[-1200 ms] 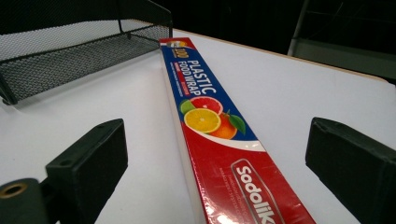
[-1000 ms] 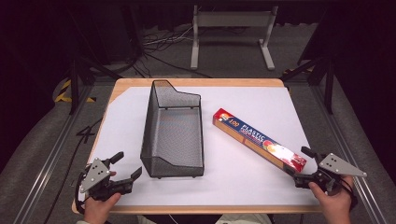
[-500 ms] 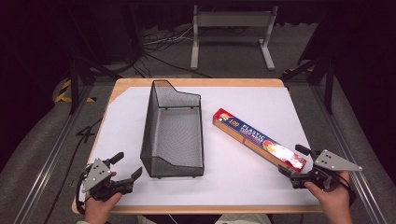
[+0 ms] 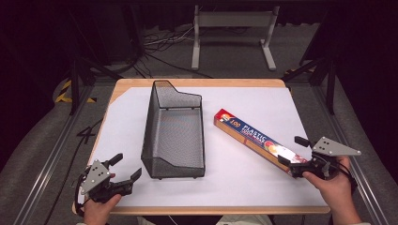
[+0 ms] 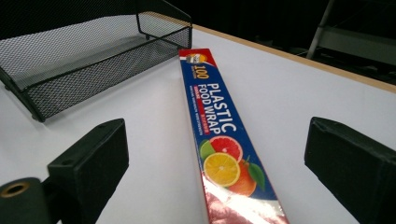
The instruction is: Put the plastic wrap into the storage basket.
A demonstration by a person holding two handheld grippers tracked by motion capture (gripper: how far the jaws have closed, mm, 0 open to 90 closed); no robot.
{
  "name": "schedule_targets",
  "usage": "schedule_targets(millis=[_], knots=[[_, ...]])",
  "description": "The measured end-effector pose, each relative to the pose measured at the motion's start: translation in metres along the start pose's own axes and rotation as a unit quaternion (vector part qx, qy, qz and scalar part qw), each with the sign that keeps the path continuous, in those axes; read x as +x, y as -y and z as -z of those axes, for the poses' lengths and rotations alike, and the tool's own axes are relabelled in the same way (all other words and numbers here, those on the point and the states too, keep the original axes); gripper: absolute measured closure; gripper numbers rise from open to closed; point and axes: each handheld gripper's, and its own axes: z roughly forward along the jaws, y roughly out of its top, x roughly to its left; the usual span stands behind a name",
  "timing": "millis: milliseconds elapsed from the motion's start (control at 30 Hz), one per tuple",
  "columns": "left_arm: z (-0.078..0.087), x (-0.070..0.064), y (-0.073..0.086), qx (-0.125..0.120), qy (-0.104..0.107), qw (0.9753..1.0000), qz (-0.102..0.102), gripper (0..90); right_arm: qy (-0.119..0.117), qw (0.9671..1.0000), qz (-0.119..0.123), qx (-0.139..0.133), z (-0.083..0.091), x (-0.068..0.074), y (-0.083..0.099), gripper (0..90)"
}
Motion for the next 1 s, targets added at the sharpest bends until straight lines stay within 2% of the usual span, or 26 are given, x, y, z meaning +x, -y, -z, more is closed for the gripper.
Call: schedule_targets(millis=[233, 367, 600, 767, 933, 1000], knots=[[-0.001, -0.002, 0.0, 0.001, 0.002, 1.0, 0.0, 17.2, 0.004, 1.0, 0.004, 0.008, -0.002, -0.007, -0.018, 7.0], [-0.001, -0.002, 0.0, 0.004, 0.002, 1.0, -0.002, 17.1, 0.003, 0.9995, 0.02, 0.023, -0.011, -0.01, -0.024, 6.3], [-0.001, -0.002, 0.0, 0.005, 0.002, 1.0, -0.003, 17.1, -0.001, 0.9984, 0.03, 0.048, -0.024, -0.015, -0.038, 6.3], [-0.001, -0.002, 0.0, 0.004, 0.001, 1.0, -0.004, 17.1, -0.01, 0.9972, 0.033, 0.067, -0.032, -0.017, -0.048, 6.4], [0.0, -0.002, 0.0, 0.003, 0.002, 1.0, -0.002, 17.1, -0.015, 0.9938, 0.039, 0.103, -0.044, -0.019, -0.061, 6.8], [0.0, -0.002, 0.0, 0.002, 0.002, 1.0, -0.001, 17.2, -0.019, 0.9928, 0.028, 0.115, -0.049, -0.02, -0.063, 7.0]])
